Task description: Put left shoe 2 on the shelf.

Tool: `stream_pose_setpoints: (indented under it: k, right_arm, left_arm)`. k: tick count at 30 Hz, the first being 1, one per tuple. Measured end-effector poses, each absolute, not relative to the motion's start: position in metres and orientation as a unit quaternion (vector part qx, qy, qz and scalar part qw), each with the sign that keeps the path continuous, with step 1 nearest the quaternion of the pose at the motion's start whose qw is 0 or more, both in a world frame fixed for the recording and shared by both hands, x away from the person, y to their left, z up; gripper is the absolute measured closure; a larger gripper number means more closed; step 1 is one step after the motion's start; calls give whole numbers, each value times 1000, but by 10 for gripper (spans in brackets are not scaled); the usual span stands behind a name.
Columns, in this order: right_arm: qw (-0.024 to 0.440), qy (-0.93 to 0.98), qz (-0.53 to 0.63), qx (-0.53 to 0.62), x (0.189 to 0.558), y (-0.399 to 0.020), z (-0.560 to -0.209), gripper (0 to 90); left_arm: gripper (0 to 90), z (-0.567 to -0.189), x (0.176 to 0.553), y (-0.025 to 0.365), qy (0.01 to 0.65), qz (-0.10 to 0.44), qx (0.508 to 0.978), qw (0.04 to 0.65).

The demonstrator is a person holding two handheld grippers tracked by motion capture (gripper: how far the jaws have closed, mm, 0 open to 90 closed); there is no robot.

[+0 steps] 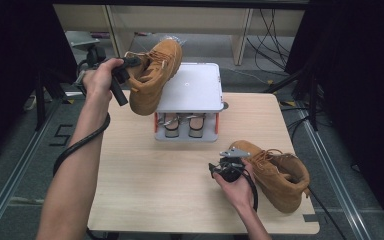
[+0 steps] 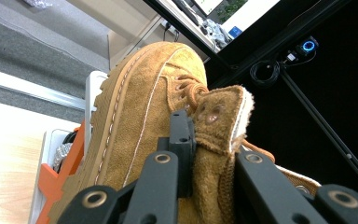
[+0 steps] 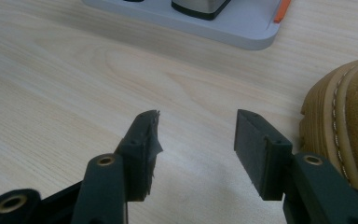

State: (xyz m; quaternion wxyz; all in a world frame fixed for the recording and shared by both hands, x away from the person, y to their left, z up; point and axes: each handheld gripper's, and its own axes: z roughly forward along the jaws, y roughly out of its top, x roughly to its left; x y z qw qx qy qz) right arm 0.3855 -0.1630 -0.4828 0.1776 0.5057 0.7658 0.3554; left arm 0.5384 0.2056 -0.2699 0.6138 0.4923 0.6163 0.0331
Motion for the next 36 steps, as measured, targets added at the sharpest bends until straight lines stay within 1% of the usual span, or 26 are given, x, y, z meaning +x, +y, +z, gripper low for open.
stream_pose_setpoints:
  k: [13,15,16,17,20,21,22,24,25,30,34,36]
  right_arm:
    - [180,767,357,501,387,-164,-484,504]
    - [184,768,358,497,387,-164,-485,504]
    - [193,770,360,490,387,-165,-486,504]
    - [181,769,354,501,386,-164,-484,504]
    - [181,770,355,498,387,-164,-485,503]
    - [192,769,362,492,388,-164,-486,503]
    - [181,768,354,501,386,-164,-484,503]
    - [182,771,355,497,387,-164,-485,502]
    - [178,768,355,502,387,-163,-485,502]
    - [176,769,353,503,386,-163,-485,501]
    - [185,769,354,500,387,-165,-485,501]
    - [184,766,360,499,388,-165,-486,500]
  left_arm:
    - [815,-279,550,203,629,21,484,608]
    - [812,-280,551,203,631,24,484,606]
    - [809,-280,551,204,633,27,484,604]
    - [806,-280,552,204,637,29,483,600]
    - [799,-282,556,207,643,26,477,599]
    - [796,-283,557,208,646,25,474,598]
    - [794,-284,558,209,647,23,473,597]
    - [788,-285,561,211,651,14,468,597]
    - [783,-285,562,210,654,11,462,598]
    - [755,-285,566,208,653,7,469,595]
    - [702,-287,570,206,654,6,459,601]
    - [660,-287,572,205,655,6,456,602]
